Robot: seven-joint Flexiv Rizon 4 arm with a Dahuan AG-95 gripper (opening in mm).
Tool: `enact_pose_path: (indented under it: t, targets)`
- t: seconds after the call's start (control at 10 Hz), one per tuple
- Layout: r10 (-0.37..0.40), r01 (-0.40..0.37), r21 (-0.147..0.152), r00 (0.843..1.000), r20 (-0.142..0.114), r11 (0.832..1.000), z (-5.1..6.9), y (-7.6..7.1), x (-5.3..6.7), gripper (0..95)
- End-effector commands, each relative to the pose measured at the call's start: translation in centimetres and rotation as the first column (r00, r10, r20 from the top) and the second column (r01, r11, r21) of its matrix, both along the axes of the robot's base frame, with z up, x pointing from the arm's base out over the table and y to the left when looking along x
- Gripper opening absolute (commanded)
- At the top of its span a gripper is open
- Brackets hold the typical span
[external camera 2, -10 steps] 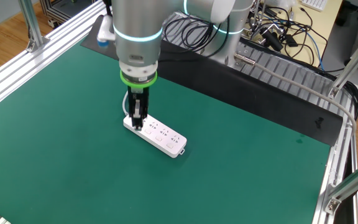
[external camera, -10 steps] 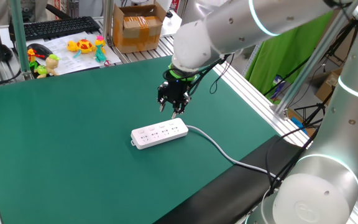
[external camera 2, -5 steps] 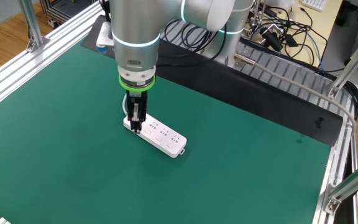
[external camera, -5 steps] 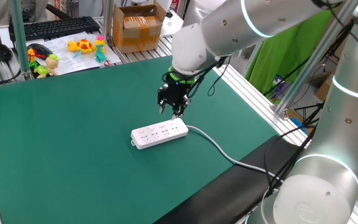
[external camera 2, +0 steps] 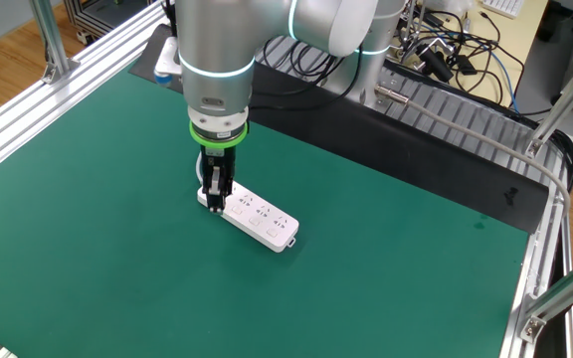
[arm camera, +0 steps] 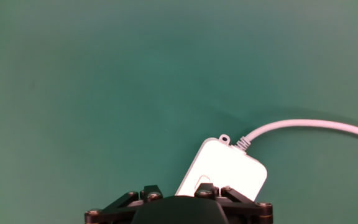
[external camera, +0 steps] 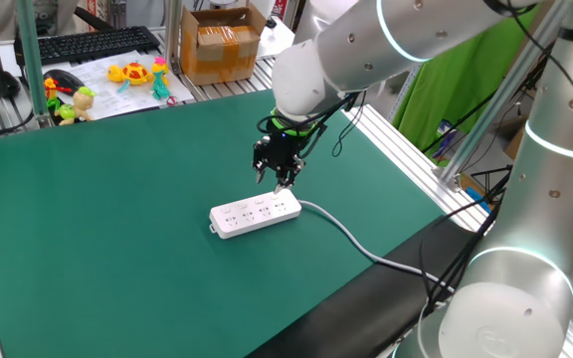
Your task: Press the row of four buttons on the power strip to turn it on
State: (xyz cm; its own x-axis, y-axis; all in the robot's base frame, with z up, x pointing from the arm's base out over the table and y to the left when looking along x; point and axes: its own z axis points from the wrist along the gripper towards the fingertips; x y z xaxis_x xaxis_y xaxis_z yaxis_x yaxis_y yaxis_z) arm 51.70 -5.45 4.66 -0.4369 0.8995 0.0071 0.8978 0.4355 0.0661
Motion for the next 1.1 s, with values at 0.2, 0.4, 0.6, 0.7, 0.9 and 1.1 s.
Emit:
enact_pose_path:
  t: [0.2,0.4,0.6,0.7,0.9,1.1]
  targets:
    - [-0.013,0.013,0.012,1.000,-0.001,1.000,0.00,-0.01,-0.02,38.0]
    - [-0.018,0.018,0.022,1.000,-0.001,1.000,0.00,-0.01,-0.02,38.0]
    - [-0.013,0.013,0.020,1.000,-0.001,1.000,-0.01,-0.01,-0.03,38.0]
    - [-0.012,0.012,0.020,1.000,-0.002,1.000,-0.01,-0.01,-0.03,38.0]
    - [-0.009,0.010,0.019,1.000,-0.002,1.000,-0.01,-0.01,-0.04,38.0]
    - [-0.016,0.016,0.017,1.000,-0.002,1.000,-0.13,0.05,-0.21,38.0]
